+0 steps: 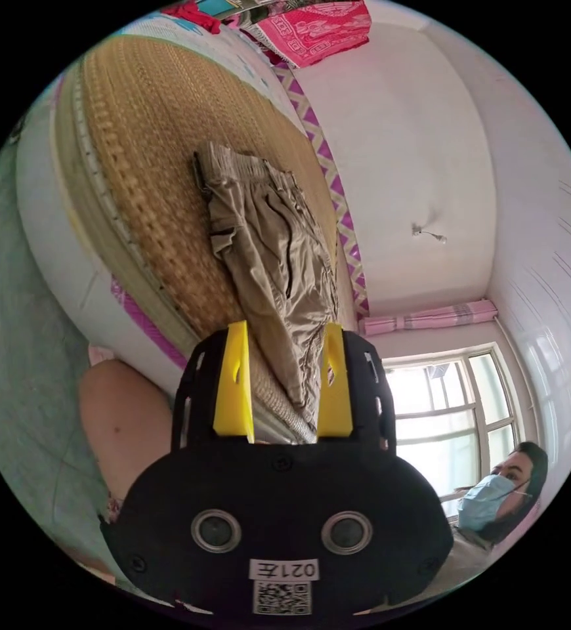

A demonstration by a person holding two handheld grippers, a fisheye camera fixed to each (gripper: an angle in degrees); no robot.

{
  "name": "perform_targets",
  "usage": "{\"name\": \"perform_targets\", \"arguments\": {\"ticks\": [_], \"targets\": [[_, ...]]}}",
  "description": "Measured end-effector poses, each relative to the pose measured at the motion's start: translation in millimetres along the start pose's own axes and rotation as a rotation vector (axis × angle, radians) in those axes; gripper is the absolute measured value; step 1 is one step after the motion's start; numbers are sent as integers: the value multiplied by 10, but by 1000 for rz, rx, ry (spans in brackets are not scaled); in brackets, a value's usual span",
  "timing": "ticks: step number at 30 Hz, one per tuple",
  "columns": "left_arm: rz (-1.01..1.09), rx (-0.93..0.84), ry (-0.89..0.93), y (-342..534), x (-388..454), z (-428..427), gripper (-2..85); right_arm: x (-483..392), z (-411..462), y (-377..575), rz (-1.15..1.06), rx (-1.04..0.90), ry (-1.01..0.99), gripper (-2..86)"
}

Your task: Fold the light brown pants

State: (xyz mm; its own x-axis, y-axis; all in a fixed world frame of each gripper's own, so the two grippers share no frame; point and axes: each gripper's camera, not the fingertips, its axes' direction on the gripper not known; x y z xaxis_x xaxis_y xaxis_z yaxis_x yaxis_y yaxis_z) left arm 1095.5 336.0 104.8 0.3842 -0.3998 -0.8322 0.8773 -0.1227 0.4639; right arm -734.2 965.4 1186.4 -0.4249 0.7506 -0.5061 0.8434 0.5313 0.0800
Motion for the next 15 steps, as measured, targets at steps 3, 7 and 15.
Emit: {"name": "perform_targets", "arguments": {"ticks": [3, 7, 15], "targets": [[18, -40, -54, -100, 42, 80, 174, 86, -43, 31, 12, 10, -6, 81], [40, -101, -99, -322, 145, 446, 200, 116, 44, 4, 2, 3, 10, 79], [13, -94, -85, -485, -121, 956, 167, 139, 355, 5, -18, -44, 19, 85]]}}
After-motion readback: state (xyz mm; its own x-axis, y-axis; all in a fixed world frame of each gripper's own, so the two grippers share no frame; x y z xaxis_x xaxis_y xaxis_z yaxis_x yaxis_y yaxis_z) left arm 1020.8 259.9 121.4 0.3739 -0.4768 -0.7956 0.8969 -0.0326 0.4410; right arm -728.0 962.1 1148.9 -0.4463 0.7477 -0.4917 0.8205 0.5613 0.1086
